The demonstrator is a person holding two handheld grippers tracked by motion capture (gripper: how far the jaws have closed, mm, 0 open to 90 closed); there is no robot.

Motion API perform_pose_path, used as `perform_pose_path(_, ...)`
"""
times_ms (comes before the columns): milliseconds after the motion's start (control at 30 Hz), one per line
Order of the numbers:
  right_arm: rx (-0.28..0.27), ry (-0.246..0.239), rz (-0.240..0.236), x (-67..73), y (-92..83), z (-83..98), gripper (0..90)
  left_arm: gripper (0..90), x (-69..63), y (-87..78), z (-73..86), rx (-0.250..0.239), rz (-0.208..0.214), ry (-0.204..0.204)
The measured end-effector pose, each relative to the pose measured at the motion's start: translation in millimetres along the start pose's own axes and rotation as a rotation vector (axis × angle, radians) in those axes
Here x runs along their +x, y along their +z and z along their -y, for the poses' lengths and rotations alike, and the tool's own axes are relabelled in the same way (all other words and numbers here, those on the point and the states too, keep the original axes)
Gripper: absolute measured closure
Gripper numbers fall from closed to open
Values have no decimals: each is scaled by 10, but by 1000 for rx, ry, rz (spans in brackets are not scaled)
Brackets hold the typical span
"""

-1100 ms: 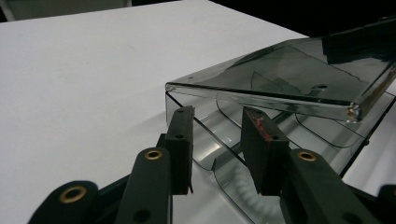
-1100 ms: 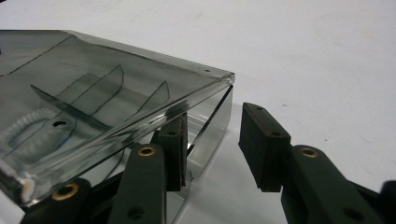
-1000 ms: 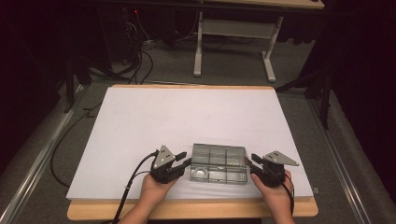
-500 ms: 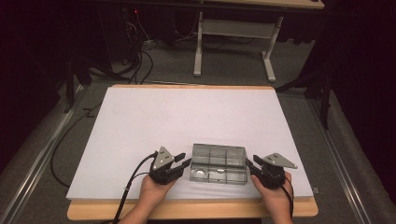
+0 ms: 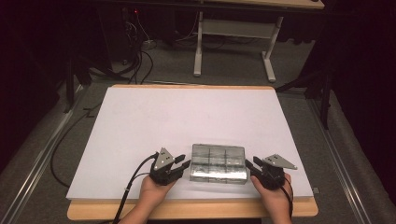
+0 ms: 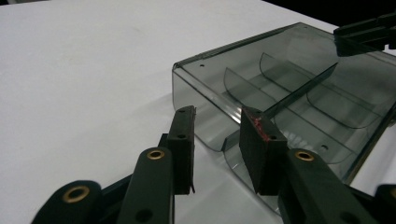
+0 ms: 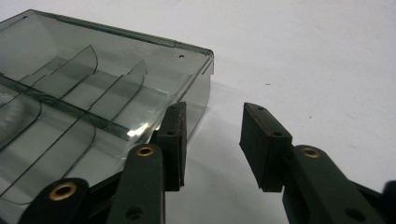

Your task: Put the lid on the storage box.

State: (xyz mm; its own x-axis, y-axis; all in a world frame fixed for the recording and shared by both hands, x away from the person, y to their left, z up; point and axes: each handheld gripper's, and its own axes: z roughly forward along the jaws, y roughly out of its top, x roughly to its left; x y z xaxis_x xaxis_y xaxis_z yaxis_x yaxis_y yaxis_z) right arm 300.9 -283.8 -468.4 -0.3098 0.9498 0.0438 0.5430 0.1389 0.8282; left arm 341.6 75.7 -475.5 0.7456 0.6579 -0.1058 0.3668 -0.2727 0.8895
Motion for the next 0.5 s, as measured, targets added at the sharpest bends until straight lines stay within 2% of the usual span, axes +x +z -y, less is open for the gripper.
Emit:
perform_pose_path(100,1,14,3,-55,26,4,597,649,88,-40,15,10,-32,3)
perform_pose_path(233,0,31,27,-183,81,-3,545,612,330,-159,48,28,-101,4)
perform_pose_path(400,-9,33,105,-378,83,1,526,535,762,-472,160,110,-266,61)
perform_pose_path(500,-30,53,119,-465,48,26,511,480,986,-710,256,167,-356,109)
